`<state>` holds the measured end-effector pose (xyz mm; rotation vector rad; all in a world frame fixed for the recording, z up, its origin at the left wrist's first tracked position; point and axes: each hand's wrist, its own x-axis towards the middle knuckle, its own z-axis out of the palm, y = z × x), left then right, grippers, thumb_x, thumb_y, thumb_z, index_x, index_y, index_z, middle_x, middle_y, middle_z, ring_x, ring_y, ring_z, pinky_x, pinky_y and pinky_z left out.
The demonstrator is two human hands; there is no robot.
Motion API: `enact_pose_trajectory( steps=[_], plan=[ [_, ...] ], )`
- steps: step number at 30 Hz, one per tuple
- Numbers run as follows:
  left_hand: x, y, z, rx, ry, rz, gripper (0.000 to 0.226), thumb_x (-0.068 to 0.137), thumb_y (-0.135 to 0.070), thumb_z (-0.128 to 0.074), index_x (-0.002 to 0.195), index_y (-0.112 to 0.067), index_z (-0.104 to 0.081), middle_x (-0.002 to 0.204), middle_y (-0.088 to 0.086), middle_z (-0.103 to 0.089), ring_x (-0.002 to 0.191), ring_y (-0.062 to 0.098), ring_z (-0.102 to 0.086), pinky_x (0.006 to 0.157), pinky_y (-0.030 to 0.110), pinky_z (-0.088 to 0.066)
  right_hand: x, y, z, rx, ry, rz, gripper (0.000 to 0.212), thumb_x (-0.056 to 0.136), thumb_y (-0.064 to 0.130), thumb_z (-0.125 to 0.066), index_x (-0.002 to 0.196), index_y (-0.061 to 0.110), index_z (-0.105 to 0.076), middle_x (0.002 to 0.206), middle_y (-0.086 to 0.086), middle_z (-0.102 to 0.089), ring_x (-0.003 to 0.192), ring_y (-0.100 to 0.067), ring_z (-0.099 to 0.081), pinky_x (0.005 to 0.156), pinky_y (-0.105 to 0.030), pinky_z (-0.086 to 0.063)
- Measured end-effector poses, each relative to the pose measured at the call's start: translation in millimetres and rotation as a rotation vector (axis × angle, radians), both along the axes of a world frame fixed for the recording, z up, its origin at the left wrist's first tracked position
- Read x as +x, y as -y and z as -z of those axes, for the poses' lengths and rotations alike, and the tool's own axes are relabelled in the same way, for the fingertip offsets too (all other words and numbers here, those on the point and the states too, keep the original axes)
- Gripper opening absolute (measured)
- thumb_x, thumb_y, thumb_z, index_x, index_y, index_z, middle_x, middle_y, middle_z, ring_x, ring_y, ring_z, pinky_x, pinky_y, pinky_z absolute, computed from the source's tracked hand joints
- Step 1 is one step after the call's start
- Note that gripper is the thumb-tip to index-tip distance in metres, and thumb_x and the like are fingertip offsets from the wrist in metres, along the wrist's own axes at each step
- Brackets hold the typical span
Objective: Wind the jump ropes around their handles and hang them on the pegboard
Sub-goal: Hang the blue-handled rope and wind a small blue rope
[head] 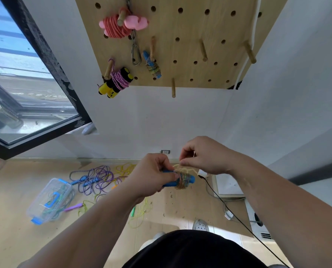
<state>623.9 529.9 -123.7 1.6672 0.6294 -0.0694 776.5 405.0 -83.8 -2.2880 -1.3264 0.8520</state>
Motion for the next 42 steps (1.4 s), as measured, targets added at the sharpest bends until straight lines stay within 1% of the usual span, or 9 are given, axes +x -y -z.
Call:
enact_pose_trajectory(
  steps=[3,9,15,19,23,28,33,38,42],
  plan=[
    [7,-1,9,0.064,0.039,-0.177,0.024,0.081,-0.007,-0.08,0.073,-0.006,-0.057,0.063,0.012,-0.057,0.05,0.02,-0.044,0.049,0.032,-0.037,-15,-10,3,0.061,0.063,0.091,0.008,0.092,0.027,-0.069,0.086,0.023,-0.074,0.083,0.013,-0.067,0.079,-0.002,-0.062,0.068,-0.021,-0.045],
    [14,-5,7,-0.155,0.078,-0.511,0.023,0.087,-0.011,-0.078,0.079,-0.006,-0.057,0.069,0.015,-0.064,0.044,0.024,-0.053,0.048,0.032,-0.04,-33,-4,5,0.21,0.023,0.291,0.012,0.097,0.024,-0.062,0.095,0.022,-0.074,0.086,0.01,-0.069,0.075,-0.004,-0.059,0.061,-0.015,-0.04],
    [19,-5,-4,-0.577,0.084,-0.582,0.016,0.09,-0.011,-0.075,0.096,-0.004,-0.062,0.083,0.021,-0.071,0.049,0.022,-0.06,0.046,0.028,-0.045,-51,4,20,0.485,0.12,0.335,0.012,0.093,0.017,-0.069,0.102,0.021,-0.075,0.084,0.012,-0.065,0.071,-0.001,-0.055,0.065,-0.012,-0.04],
    [19,-4,-13,-0.724,0.156,-0.592,0.025,0.094,-0.009,-0.067,0.116,0.001,-0.062,0.086,0.019,-0.071,0.053,0.02,-0.062,0.05,0.026,-0.05,-51,9,22,0.657,0.168,0.344,0.018,0.092,0.012,-0.071,0.108,0.018,-0.076,0.082,0.011,-0.064,0.072,-0.005,-0.057,0.066,-0.012,-0.043],
    [21,-3,-23,-0.797,0.221,-0.62,0.03,0.097,-0.011,-0.064,0.123,0.002,-0.06,0.093,0.021,-0.071,0.053,0.017,-0.061,0.048,0.023,-0.051,-49,17,21,0.738,0.04,0.421,0.015,0.091,0.01,-0.073,0.096,0.024,-0.076,0.079,0.015,-0.068,0.07,-0.011,-0.061,0.065,-0.017,-0.047],
    [19,8,-30,-0.929,0.268,-0.609,0.03,0.097,-0.014,-0.064,0.123,-0.001,-0.059,0.088,0.018,-0.071,0.05,0.014,-0.058,0.046,0.02,-0.05,-44,25,18,0.667,-0.282,0.523,0.014,0.091,0.009,-0.072,0.083,0.021,-0.071,0.075,0.004,-0.072,0.062,-0.005,-0.062,0.056,-0.016,-0.047],
    [11,5,-35,-0.931,0.293,-0.464,0.022,0.08,-0.018,-0.071,0.093,-0.011,-0.055,0.082,0.011,-0.065,0.048,0.013,-0.052,0.044,0.019,-0.043,-22,37,15,0.409,-0.231,0.362,0.011,0.096,0.026,-0.065,0.09,0.026,-0.075,0.067,0.007,-0.066,0.059,-0.003,-0.055,0.059,-0.021,-0.046],
    [-1,3,-43,-0.74,0.24,-0.246,0.02,0.076,-0.009,-0.07,0.075,-0.012,-0.05,0.073,0.01,-0.061,0.043,0.019,-0.046,0.04,0.023,-0.034,1,50,2,0.155,-0.34,0.224,0.019,0.098,0.027,-0.063,0.083,0.021,-0.073,0.057,0.013,-0.044,0.056,-0.006,-0.039,0.057,-0.023,-0.036],
    [-5,10,-38,-0.464,0.13,-0.039,0.021,0.082,0.001,-0.073,0.08,-0.007,-0.054,0.077,0.019,-0.064,0.046,0.023,-0.049,0.04,0.024,-0.036,14,46,-14,-0.021,-0.277,0.058,0.015,0.096,0.018,-0.065,0.082,0.019,-0.072,0.063,0.012,-0.058,0.057,-0.002,-0.049,0.057,-0.021,-0.043]
  ],
)
